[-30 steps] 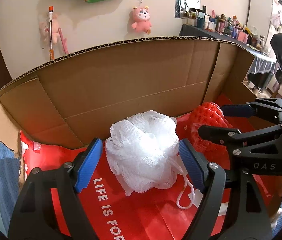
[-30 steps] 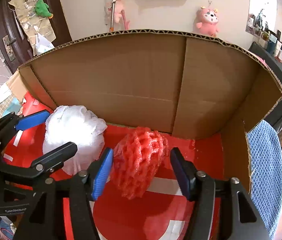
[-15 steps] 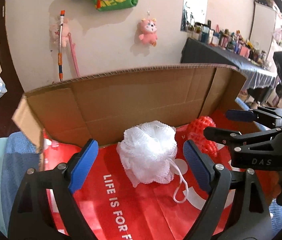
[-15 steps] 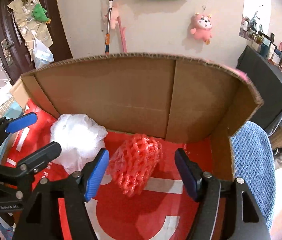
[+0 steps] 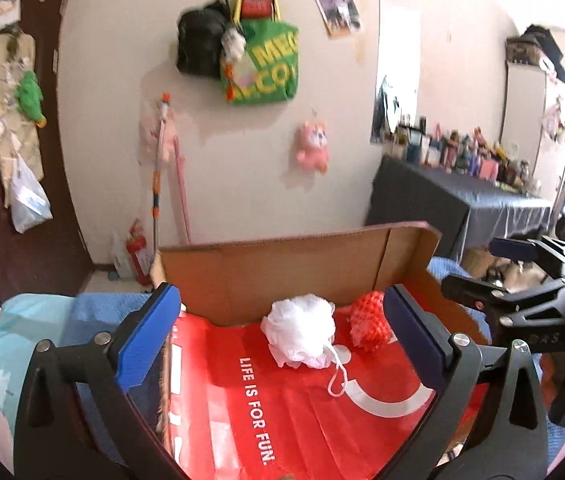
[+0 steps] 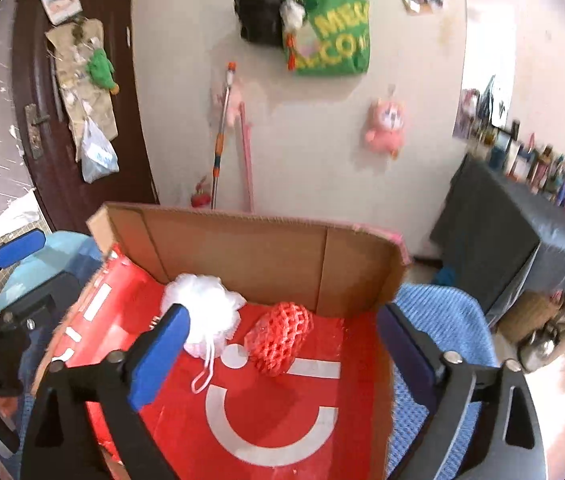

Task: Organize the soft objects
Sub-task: 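Withdraw both tools from the box back over the blanket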

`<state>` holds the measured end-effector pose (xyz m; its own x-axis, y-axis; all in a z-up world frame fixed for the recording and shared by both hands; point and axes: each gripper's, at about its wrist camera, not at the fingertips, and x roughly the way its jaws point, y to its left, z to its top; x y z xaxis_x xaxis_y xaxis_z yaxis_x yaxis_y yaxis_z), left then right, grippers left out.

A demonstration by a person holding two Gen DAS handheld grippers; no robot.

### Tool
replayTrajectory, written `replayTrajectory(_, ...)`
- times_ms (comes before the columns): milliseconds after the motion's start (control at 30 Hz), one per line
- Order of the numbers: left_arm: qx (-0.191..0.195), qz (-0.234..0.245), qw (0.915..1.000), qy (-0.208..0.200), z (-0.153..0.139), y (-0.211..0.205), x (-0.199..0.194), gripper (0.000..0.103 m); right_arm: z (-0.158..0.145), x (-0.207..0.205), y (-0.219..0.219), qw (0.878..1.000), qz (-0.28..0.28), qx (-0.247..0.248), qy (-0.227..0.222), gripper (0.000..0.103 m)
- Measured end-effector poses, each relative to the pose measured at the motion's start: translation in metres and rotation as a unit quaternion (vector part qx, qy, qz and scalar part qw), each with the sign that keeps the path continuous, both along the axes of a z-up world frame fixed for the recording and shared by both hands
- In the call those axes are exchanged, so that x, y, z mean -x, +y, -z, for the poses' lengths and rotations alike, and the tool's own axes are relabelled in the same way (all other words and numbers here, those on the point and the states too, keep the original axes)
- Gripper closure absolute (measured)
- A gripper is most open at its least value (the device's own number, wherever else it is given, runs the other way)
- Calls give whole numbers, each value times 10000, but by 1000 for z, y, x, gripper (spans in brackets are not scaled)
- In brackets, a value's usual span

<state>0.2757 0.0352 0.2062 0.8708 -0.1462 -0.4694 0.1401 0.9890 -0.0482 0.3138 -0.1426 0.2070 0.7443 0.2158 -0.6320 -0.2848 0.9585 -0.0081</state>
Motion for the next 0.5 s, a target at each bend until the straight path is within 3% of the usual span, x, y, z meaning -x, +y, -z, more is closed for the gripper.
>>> replayTrajectory(267, 290, -132, 9980, -540, -25, 9, 72, 0, -33, 80, -14, 9973, 45, -152, -721, 0)
replayTrajectory(500, 195, -120, 9944, -1034, -21, -1, 144, 0, -32, 148, -27, 9935, 76, -290, -1096, 0)
